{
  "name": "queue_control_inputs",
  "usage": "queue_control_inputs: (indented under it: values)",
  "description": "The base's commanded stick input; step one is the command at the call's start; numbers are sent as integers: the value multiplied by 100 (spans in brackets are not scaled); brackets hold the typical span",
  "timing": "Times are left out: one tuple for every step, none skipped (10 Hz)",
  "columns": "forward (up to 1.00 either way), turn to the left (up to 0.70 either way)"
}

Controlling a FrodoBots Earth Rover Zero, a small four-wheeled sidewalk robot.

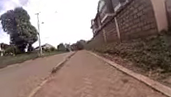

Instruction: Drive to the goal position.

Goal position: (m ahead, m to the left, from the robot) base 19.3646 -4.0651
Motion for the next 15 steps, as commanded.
queue_control_inputs:
  values:
    - [50, 0]
    - [50, 0]
    - [50, 0]
    - [50, 0]
    - [50, 0]
    - [50, 0]
    - [50, 0]
    - [50, 0]
    - [50, 0]
    - [50, 0]
    - [50, 0]
    - [50, 0]
    - [50, 0]
    - [50, 0]
    - [50, 0]
